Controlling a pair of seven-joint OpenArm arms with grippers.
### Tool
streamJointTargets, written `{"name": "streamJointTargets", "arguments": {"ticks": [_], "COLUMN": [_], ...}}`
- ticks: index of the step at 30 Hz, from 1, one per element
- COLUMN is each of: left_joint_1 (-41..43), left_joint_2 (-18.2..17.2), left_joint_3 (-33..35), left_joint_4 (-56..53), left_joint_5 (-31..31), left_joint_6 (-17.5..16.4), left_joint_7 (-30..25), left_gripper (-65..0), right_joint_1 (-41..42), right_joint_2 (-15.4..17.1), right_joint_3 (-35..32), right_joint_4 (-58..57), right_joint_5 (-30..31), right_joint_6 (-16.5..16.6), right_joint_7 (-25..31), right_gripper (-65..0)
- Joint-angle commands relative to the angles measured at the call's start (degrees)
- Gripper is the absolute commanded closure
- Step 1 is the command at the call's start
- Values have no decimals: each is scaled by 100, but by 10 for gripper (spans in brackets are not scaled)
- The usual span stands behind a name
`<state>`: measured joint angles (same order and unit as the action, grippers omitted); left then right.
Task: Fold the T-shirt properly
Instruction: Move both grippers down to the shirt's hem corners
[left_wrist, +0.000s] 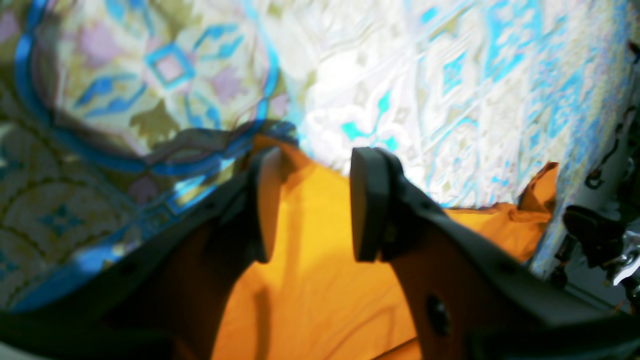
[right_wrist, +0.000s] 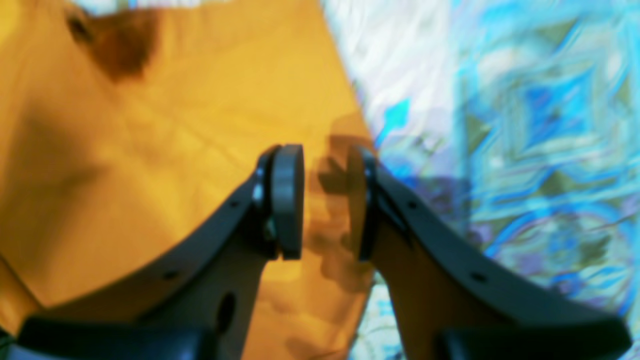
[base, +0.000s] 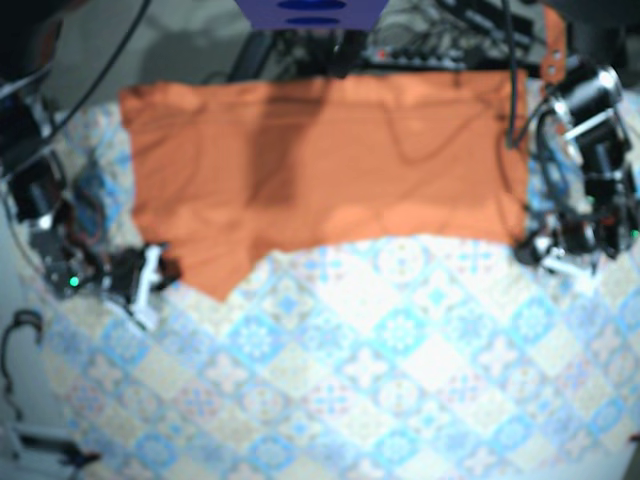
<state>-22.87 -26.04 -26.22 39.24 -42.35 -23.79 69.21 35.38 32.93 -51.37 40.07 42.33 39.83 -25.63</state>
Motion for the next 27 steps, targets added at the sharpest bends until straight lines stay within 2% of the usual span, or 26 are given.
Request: {"name": "streamJointTargets", "arguments": {"ticks": [1, 5, 14, 19, 22, 27], "left_joint_1": [-161, -161, -161, -152, -152, -135], "left_joint_2": [-125, -143, -143, -152, -152, -152], "left_joint_3": [-11, -11, -11, -11, -11, -11], "left_joint_4": [89, 89, 89, 89, 89, 89], "left_joint_5": [-130, -130, -130, -130, -130, -130], "left_joint_6": [-16, -16, -16, -16, -16, -16], "left_joint_7": [-33, -33, -24, -24, -24, -24], "left_gripper": [-229, -229, -229, -229, -229, -229], "right_joint_1": [159, 150, 150, 150, 150, 177], "right_joint_2": [105, 105, 70, 35, -176, -335], "right_joint_3": [52, 52, 25, 52, 52, 61], "right_joint_4": [32, -12, -276, -284, -610, -1375], "right_joint_5": [9, -193, -202, -211, -228, -228], "right_joint_6": [17, 17, 17, 17, 17, 17], "right_joint_7": [229, 712, 712, 448, 484, 747], "right_gripper": [-148, -147, -149, -149, -148, -149]}}
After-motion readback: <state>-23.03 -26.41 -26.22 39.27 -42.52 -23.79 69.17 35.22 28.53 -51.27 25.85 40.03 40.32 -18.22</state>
